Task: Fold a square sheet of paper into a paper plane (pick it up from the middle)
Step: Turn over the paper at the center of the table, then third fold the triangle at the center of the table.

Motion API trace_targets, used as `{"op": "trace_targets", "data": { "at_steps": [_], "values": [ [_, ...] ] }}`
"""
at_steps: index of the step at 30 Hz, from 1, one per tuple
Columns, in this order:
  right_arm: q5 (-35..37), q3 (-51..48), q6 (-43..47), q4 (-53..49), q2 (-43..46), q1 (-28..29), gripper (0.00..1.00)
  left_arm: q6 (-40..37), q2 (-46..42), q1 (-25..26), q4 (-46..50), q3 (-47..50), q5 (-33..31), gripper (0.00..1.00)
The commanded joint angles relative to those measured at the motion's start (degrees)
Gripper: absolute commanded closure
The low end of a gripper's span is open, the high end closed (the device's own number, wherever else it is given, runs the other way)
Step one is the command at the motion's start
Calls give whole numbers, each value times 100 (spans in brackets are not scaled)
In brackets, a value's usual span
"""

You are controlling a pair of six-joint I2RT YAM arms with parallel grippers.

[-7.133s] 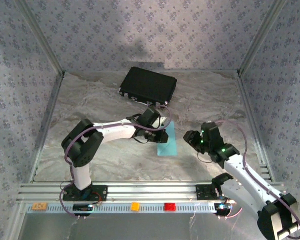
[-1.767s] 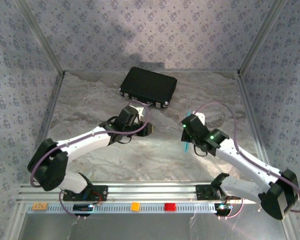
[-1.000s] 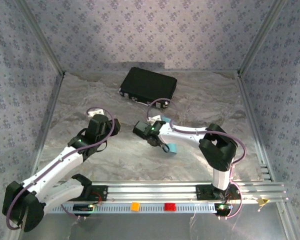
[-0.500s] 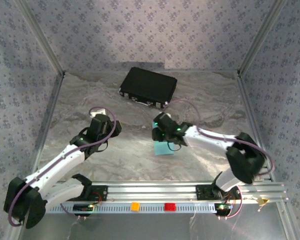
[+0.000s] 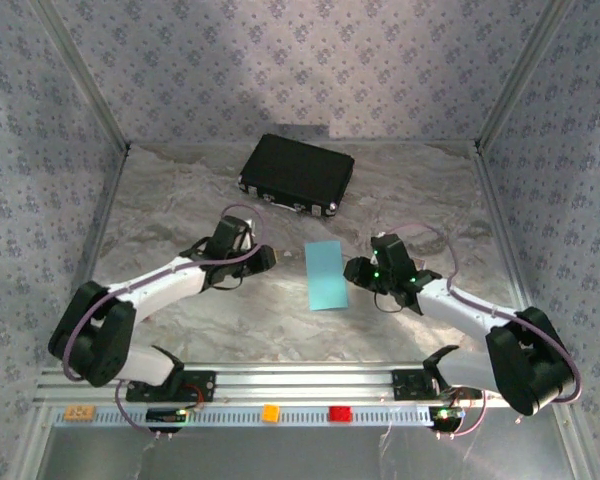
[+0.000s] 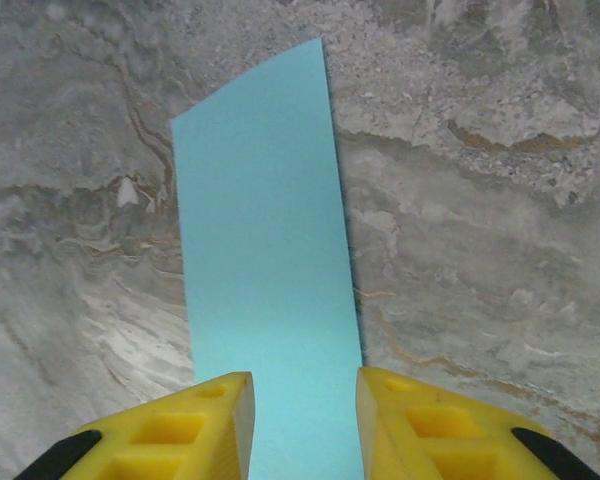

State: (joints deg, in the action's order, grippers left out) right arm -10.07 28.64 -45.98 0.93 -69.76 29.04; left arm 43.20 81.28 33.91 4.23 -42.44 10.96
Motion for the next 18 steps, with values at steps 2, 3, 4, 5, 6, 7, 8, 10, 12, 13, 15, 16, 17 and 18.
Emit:
{"op": "trace_targets", "data": {
  "at_steps": [2,3,4,5,6,7,8,10,12,13,15,16,17,18],
  "values": [
    [-429,-180,-166,371,34,-193,69,106,464,224,-305,-381,517,62],
    [-521,-187,-171,397,1,-236,70,141,583,271,-338,-421,571,62],
    [-587,-195,-161,439,-31,-270,72,157,693,319,-389,-481,634,61],
    [-622,-200,-162,475,-57,-286,73,160,784,338,-407,-528,701,61],
    [-673,-209,-163,516,-99,-309,74,162,884,358,-407,-584,763,60],
    [-738,-214,-174,562,-131,-328,75,170,960,361,-411,-632,838,60],
    [-797,-212,-181,606,-175,-340,75,192,1006,369,-434,-640,878,60],
    [-904,-202,-196,691,-284,-360,76,251,1086,375,-529,-637,956,60],
    [-966,-189,-212,762,-394,-368,77,280,1158,378,-580,-655,1010,60],
    [-1005,-172,-223,799,-460,-368,78,287,1192,380,-589,-663,1021,60],
    [-1112,-130,-236,874,-604,-367,79,326,1245,386,-630,-669,1057,60],
    [-1187,-90,-234,907,-686,-372,80,353,1279,380,-664,-670,1101,60],
    [-1255,-51,-236,931,-764,-380,81,373,1322,380,-677,-678,1159,60],
    [-1306,-11,-236,955,-850,-377,82,379,1353,381,-682,-693,1199,60]
  ]
}}
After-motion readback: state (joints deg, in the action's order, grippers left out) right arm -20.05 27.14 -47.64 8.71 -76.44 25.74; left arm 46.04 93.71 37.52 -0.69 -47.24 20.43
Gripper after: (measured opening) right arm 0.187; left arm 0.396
